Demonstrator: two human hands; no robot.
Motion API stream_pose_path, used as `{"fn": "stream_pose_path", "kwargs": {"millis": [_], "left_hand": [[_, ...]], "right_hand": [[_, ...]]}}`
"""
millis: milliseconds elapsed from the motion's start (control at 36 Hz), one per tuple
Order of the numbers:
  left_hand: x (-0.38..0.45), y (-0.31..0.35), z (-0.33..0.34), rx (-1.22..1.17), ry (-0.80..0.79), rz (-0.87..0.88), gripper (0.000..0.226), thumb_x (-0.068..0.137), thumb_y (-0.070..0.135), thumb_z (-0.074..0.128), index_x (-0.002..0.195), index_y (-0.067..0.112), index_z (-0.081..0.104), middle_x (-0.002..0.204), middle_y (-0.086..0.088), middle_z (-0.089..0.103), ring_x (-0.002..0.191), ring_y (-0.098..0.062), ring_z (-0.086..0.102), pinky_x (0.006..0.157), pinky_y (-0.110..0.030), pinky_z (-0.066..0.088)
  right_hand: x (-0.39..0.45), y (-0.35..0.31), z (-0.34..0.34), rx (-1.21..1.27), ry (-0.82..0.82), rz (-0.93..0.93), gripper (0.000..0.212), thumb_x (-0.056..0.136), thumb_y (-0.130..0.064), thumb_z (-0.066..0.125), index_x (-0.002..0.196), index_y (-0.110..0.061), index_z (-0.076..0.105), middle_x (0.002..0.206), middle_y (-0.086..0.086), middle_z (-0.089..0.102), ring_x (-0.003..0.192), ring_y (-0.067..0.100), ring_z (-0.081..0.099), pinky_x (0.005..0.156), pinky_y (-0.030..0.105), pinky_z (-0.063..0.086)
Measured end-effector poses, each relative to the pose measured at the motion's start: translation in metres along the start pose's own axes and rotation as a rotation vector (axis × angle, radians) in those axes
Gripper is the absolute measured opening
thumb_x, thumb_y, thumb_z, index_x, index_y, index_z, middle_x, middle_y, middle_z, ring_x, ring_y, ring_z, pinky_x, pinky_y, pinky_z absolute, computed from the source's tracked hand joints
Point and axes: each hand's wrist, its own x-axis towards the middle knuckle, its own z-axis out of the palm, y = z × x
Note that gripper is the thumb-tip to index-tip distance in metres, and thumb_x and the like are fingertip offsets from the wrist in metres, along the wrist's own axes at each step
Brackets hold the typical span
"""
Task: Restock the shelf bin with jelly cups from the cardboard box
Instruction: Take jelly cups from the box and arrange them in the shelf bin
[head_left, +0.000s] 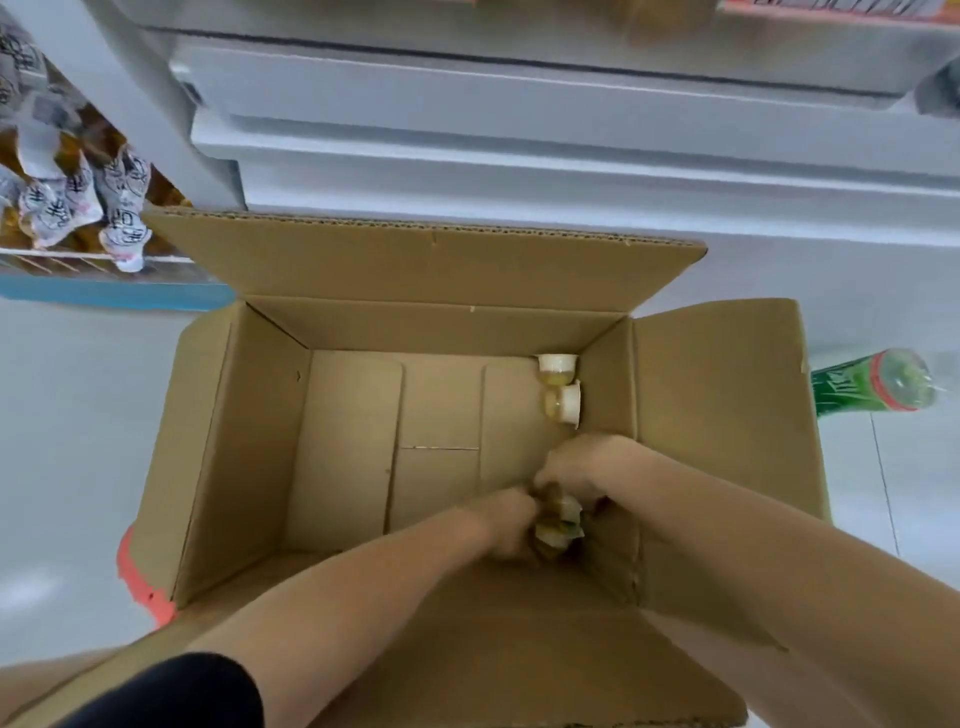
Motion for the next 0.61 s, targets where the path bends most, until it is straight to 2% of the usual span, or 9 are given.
{"fn": "stream_pose_path", "kwargs": {"millis": [56,139,194,278,361,444,528,611], "left_hand": [[0.005,0.004,0.009,-0.152,0.036,-0.036,0.051,0.085,0.035,0.066,0.128,0.012,0.051,0.126,-0.011,0.057,0.115,-0.029,0.054,0.089,-0.028,0.042],[0.012,0.008,0.023,-0.309,0.129,-0.098,0.070,0.078,0.048,0.069,0.135,0.013,0.044,0.129,-0.012,0.055,0.118,-0.029,0.052,0.094,-0.034,0.043],[0.017,0.010,0.033,-0.423,0.185,-0.166,0.077,0.076,0.048,0.071,0.137,0.015,0.039,0.130,-0.010,0.054,0.116,-0.028,0.053,0.096,-0.036,0.046],[0.024,0.017,0.041,-0.570,0.236,-0.230,0.069,0.078,0.040,0.072,0.134,0.015,0.040,0.125,-0.006,0.059,0.113,-0.025,0.058,0.095,-0.034,0.048],[0.026,0.021,0.040,-0.673,0.290,-0.289,0.063,0.076,0.034,0.074,0.130,0.016,0.046,0.120,-0.003,0.062,0.110,-0.023,0.059,0.092,-0.030,0.048],[0.024,0.022,0.038,-0.700,0.336,-0.352,0.051,0.076,0.033,0.074,0.120,0.016,0.055,0.115,-0.004,0.064,0.107,-0.023,0.061,0.086,-0.027,0.048],[0.018,0.015,0.029,-0.669,0.355,-0.352,0.044,0.077,0.035,0.074,0.114,0.014,0.062,0.113,-0.006,0.066,0.104,-0.022,0.062,0.079,-0.025,0.047],[0.008,0.006,0.014,-0.556,0.321,-0.318,0.047,0.077,0.033,0.074,0.116,0.012,0.060,0.117,-0.007,0.064,0.108,-0.022,0.060,0.077,-0.023,0.043]], "right_hand": [[0.009,-0.002,0.002,-0.047,-0.026,-0.019,0.058,0.089,-0.005,0.057,0.141,-0.022,0.039,0.136,0.005,0.047,0.116,0.026,0.048,0.074,0.029,0.037],[0.018,-0.003,0.002,-0.062,-0.035,-0.027,0.052,0.090,-0.011,0.057,0.139,-0.020,0.042,0.136,0.004,0.047,0.119,0.024,0.049,0.078,0.029,0.037],[0.023,-0.002,0.002,-0.037,-0.023,-0.025,0.050,0.091,-0.009,0.055,0.139,-0.019,0.043,0.138,0.003,0.047,0.121,0.024,0.048,0.083,0.030,0.039],[0.028,0.001,0.004,0.026,-0.020,-0.022,0.051,0.087,-0.007,0.060,0.136,-0.015,0.047,0.134,0.005,0.050,0.117,0.026,0.051,0.086,0.032,0.042],[0.026,0.004,0.003,0.084,0.013,-0.024,0.051,0.081,-0.010,0.069,0.129,-0.015,0.053,0.126,0.004,0.056,0.108,0.024,0.055,0.078,0.031,0.045],[0.017,0.009,0.000,0.153,0.064,-0.010,0.049,0.077,-0.019,0.074,0.123,-0.017,0.056,0.120,0.002,0.058,0.103,0.022,0.056,0.070,0.028,0.041],[0.004,0.013,-0.006,0.289,0.143,0.002,0.053,0.074,-0.025,0.077,0.122,-0.021,0.055,0.121,0.000,0.055,0.104,0.021,0.054,0.076,0.028,0.045],[-0.014,0.014,-0.014,0.466,0.202,0.006,0.054,0.074,-0.031,0.077,0.123,-0.024,0.054,0.123,-0.001,0.053,0.106,0.020,0.052,0.085,0.029,0.047]]}}
